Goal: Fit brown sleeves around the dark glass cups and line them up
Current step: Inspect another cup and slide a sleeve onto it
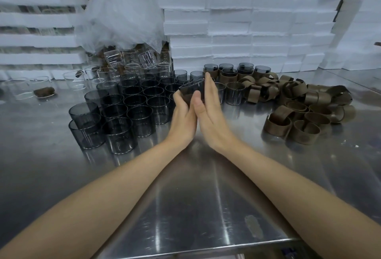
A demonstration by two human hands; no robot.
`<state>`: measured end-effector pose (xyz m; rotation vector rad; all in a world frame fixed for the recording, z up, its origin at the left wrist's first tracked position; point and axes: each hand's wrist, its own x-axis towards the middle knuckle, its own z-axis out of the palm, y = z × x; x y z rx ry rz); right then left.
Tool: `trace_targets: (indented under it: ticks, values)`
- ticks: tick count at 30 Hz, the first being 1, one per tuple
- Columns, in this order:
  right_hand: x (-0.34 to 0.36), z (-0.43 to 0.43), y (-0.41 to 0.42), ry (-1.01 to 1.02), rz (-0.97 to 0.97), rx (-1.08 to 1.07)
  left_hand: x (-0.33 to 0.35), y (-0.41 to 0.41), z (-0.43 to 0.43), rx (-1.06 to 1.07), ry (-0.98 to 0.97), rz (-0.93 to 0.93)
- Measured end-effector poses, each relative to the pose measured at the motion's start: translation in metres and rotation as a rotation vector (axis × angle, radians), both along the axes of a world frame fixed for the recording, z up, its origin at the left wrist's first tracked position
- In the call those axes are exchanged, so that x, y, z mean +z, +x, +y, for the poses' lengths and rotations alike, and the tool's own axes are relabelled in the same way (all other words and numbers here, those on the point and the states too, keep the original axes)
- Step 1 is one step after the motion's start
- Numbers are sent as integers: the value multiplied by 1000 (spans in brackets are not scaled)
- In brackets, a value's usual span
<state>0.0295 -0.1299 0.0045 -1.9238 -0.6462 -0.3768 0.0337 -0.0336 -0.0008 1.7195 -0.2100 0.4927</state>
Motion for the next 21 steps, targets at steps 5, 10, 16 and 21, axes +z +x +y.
trace_targets:
  ticks: [5,10,16,21]
  values:
    - [-1,-5,7,91,109,-54,0,1,-2,-16,66,18]
    - [7,-16,22,445,336,62,0,-4,-5,-140,91,-49]
    - [4,-21,25,415,402,376,-5,4,0,-28,-29,-22]
    - [-1,-24,22,336,336,329,-2,7,4,53,-110,93]
